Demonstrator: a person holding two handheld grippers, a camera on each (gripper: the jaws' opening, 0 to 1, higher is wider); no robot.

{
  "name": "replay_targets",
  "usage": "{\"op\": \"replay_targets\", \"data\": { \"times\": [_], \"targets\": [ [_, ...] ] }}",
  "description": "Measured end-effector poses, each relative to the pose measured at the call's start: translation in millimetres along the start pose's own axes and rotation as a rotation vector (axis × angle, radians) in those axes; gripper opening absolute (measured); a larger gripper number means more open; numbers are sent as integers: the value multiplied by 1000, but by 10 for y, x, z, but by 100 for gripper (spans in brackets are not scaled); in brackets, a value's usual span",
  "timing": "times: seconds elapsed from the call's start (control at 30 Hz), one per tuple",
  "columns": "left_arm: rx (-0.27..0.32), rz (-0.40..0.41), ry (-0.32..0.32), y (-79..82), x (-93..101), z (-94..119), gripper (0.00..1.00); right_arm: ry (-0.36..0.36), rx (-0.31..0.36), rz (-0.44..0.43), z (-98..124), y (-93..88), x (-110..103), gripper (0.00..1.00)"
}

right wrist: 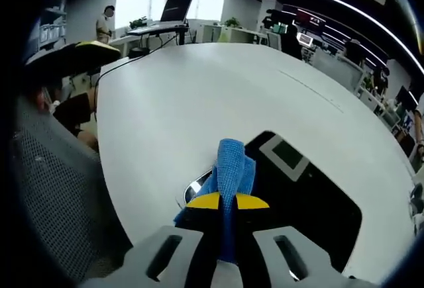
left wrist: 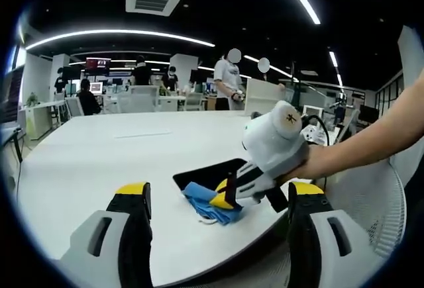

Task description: Wipe the mirror surface with the cleaning cloth until all visible marks leave the cleaned area.

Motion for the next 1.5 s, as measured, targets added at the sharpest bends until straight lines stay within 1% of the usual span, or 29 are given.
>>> {"op": "replay_targets", "data": {
  "times": [0.17,0.37,0.57,0.63,0.67,0.77,0.87,1.23,1.5],
  "targets": [
    [-1,0,-2,0,3,-1,83,16,16,14,-55,83,-74,1],
    [1,0,-3,2,7,0,83,27,23,-6,-56,69,-53,1],
    [1,-1,1,3,3,2,84,28,32,-3,-56,63,-50,1],
    [0,-1,2,2,2,2,84,17,31,39,-59,67,-51,1],
    [-1,-1,3,0,1,3,84,-5,33,58,-72,70,-51,1],
    [-3,-2,5,1,4,4,84,-34,42,78,-92,81,-58,1],
    [-5,-3,8,2,11,6,84,-26,41,61,-89,73,-38,0],
    [-8,-3,9,3,21,7,84,-33,42,59,-146,98,34,0],
    [-5,-1,8,9,25,4,84,-32,30,38,-232,146,168,0]
  ]
}}
Point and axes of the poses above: the point that each gripper's makers call its tool centre point, and the gripper's own axes: z roughly backward along the fingers, x roughly to its right, y roughly out of its top, the point moved 7 cm from there along z, roughly backward along the fingers, and after that the axes turned 10 degrees about z, right-handed, at the moved point
